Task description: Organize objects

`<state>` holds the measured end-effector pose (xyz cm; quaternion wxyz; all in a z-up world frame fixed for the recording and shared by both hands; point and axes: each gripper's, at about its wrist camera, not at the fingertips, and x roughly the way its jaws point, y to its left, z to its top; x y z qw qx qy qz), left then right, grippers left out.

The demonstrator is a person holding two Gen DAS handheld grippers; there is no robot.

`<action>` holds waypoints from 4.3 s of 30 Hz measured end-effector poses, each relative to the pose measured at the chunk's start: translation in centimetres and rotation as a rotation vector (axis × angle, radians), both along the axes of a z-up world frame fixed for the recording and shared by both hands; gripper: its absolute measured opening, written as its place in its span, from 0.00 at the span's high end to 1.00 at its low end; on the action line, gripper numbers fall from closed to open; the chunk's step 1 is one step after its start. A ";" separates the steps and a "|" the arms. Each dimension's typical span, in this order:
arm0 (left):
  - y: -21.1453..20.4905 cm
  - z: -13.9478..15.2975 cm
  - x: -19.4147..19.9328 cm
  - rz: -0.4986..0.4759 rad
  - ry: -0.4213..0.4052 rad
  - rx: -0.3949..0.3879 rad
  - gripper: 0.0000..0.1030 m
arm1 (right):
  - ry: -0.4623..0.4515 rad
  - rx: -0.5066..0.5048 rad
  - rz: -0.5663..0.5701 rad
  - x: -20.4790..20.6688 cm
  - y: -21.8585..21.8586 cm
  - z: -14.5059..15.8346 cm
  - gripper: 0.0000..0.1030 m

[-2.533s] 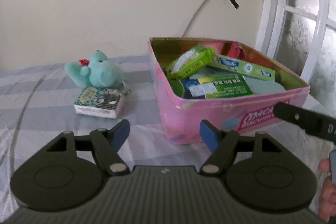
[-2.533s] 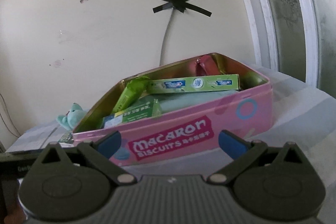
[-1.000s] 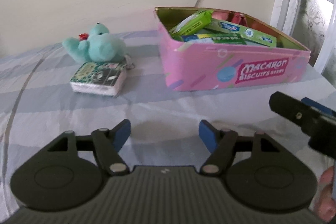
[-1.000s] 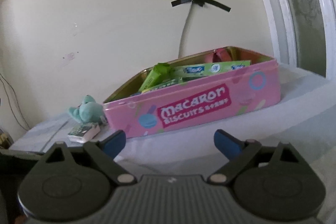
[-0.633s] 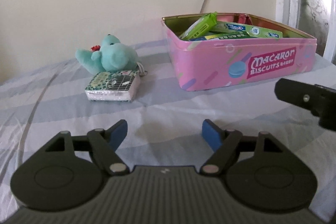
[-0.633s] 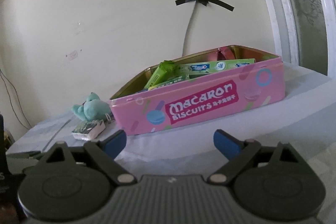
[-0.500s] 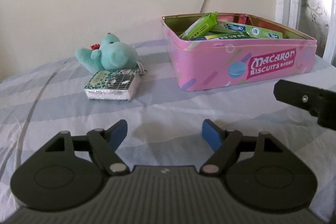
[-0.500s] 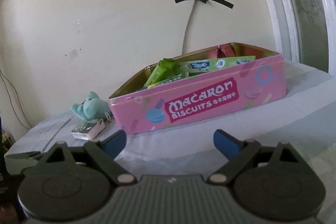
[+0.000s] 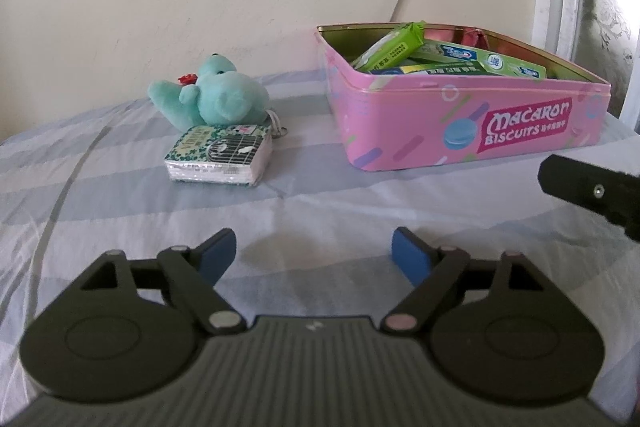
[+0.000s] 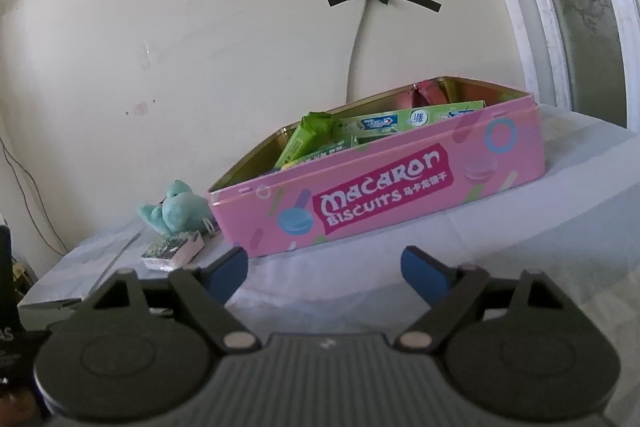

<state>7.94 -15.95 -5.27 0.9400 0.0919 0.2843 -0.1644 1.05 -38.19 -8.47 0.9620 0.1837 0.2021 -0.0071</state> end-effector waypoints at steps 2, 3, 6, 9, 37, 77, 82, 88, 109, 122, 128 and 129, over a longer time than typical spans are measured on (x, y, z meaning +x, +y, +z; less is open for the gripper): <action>0.0 0.0 0.0 0.000 0.000 0.000 0.15 | -0.002 0.000 -0.001 0.0 0.0 0.1 0.15; 0.0 0.0 0.0 -0.001 0.000 0.000 0.15 | -0.003 0.000 0.000 0.0 0.1 0.1 0.15; 0.1 0.0 0.1 -0.002 0.001 0.000 0.15 | -0.004 -0.001 0.002 0.0 0.1 0.1 0.15; 0.1 0.0 0.1 0.001 0.004 -0.004 0.15 | -0.002 0.000 0.005 0.0 0.1 0.0 0.15; 0.3 0.0 0.6 0.016 0.030 -0.025 0.11 | -0.011 -0.014 0.022 0.0 0.6 0.2 0.15; 0.4 -0.2 0.7 0.016 0.035 -0.033 0.11 | 0.012 -0.029 0.034 0.6 0.9 0.1 0.13; 0.4 -0.2 0.7 0.016 0.036 -0.034 0.11 | 0.012 -0.029 0.033 0.6 0.9 0.1 0.13; 0.4 -0.2 0.7 0.015 0.036 -0.034 0.11 | 0.012 -0.031 0.033 0.7 0.9 0.1 0.13; 13.1 1.6 4.6 0.271 0.005 -0.133 0.11 | 0.074 -0.130 0.300 4.0 9.0 2.0 0.13; 17.7 0.7 5.8 0.363 0.035 -0.294 0.12 | 0.183 -0.343 0.383 15.4 19.6 2.2 0.10; 18.6 0.8 5.8 0.333 0.040 -0.324 0.15 | 0.254 -0.361 0.412 18.4 20.5 0.8 0.39; 18.6 0.9 5.7 0.321 0.040 -0.332 0.16 | 0.247 -0.376 0.433 17.6 20.5 1.0 0.41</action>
